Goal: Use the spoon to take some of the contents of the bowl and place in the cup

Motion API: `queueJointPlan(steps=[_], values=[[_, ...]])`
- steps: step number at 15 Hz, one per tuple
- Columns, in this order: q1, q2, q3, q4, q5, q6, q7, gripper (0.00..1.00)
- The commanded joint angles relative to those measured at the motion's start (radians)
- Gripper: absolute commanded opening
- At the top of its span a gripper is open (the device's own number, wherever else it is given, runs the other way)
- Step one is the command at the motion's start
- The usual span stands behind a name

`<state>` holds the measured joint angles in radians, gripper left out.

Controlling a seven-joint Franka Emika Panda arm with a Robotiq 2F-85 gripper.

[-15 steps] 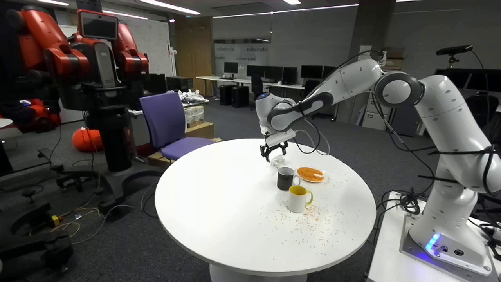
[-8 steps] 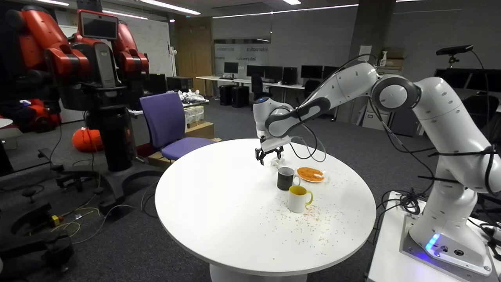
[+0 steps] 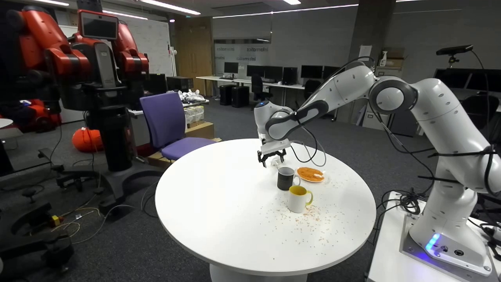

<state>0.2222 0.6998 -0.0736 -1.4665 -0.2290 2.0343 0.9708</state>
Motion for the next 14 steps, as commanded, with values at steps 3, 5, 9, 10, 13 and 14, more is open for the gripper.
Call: queueJointPlan(steps=[3,5,9,10,13,14], values=[[-0.022,-0.002,-0.014,-0.013,0.062,-0.058,0.042,1.00],[-0.027,0.000,-0.014,-0.012,0.078,-0.066,0.050,1.00],[-0.033,0.001,-0.016,-0.019,0.089,-0.067,0.065,1.00],[-0.034,0.002,-0.016,-0.018,0.090,-0.068,0.067,1.00],[-0.036,0.004,-0.016,-0.016,0.090,-0.070,0.068,0.67],[-0.036,0.004,-0.016,-0.015,0.090,-0.071,0.068,0.60]])
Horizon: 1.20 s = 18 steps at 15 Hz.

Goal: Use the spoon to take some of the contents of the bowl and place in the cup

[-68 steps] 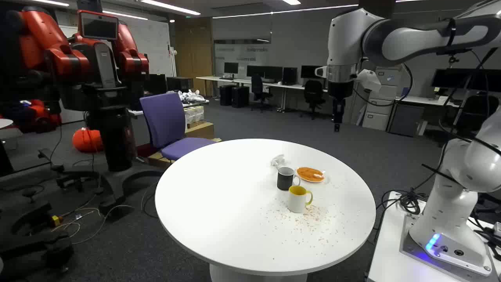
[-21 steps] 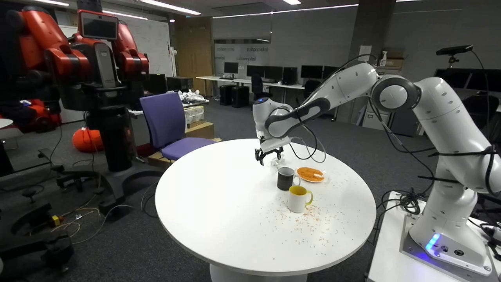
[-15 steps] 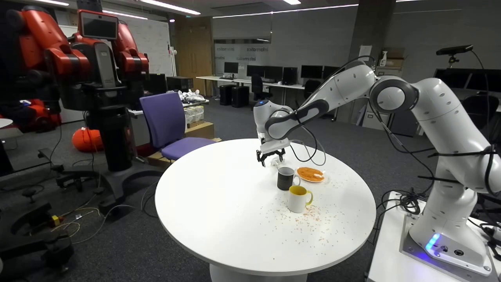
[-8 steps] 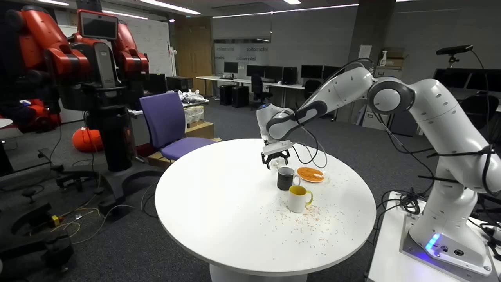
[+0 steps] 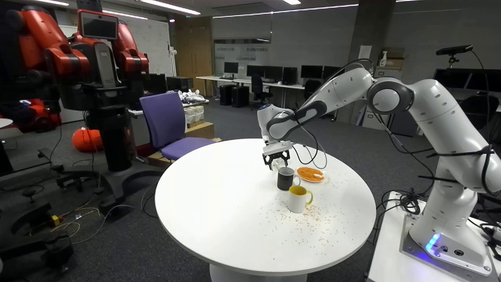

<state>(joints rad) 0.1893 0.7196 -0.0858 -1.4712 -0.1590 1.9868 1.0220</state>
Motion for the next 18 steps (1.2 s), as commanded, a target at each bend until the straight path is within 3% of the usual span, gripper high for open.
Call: queueJointPlan(steps=[1,3,4,8,18], values=[[-0.004,-0.015,-0.004,-0.011,0.020,-0.023,0.016,0.51],[-0.006,-0.015,-0.005,-0.013,0.019,-0.022,0.016,0.40],[-0.007,-0.014,-0.006,-0.013,0.018,-0.022,0.016,0.27],[-0.010,-0.013,-0.006,-0.014,0.018,-0.023,0.016,0.00],[-0.014,-0.073,0.018,-0.037,0.058,-0.088,-0.012,0.01]])
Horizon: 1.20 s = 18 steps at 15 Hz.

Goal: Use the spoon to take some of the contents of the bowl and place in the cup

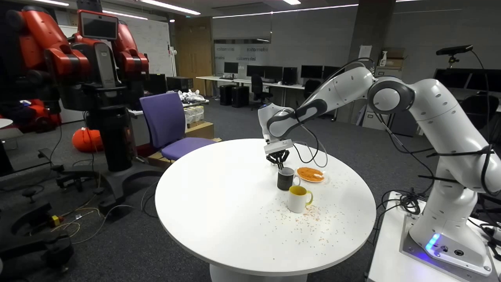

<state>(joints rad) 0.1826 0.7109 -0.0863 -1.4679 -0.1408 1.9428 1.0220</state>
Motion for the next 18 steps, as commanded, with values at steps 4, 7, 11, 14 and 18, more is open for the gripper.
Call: queueJointPlan(steps=[4,7,11,14,18], values=[[-0.003,-0.151,0.040,-0.070,0.046,-0.064,-0.051,0.01],[-0.004,-0.231,0.050,-0.083,0.039,-0.096,-0.075,0.01],[-0.010,-0.341,0.059,-0.101,0.030,-0.146,-0.121,0.01],[-0.015,-0.455,0.059,-0.175,-0.039,-0.138,-0.263,0.01],[-0.052,-0.612,0.055,-0.331,-0.114,-0.032,-0.449,0.01]])
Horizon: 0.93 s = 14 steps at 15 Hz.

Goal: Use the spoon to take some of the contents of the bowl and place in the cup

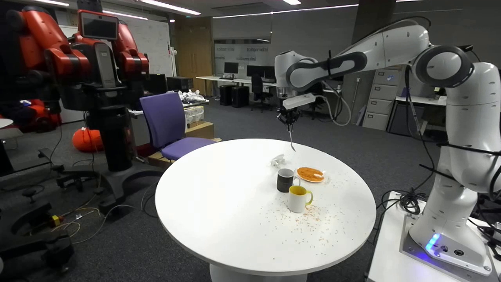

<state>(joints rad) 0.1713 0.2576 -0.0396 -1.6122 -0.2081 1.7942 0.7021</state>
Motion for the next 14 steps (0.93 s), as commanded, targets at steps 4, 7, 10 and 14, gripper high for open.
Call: queueJointPlan(steps=[4,7,10,14], values=[[-0.121,-0.273,-0.003,-0.387,0.005,0.373,-0.366,0.01],[-0.173,-0.321,-0.014,-0.555,0.109,0.528,-0.605,0.01],[-0.192,-0.349,-0.019,-0.692,0.232,0.568,-0.845,0.01],[-0.203,-0.377,-0.027,-0.786,0.205,0.446,-1.054,0.01]])
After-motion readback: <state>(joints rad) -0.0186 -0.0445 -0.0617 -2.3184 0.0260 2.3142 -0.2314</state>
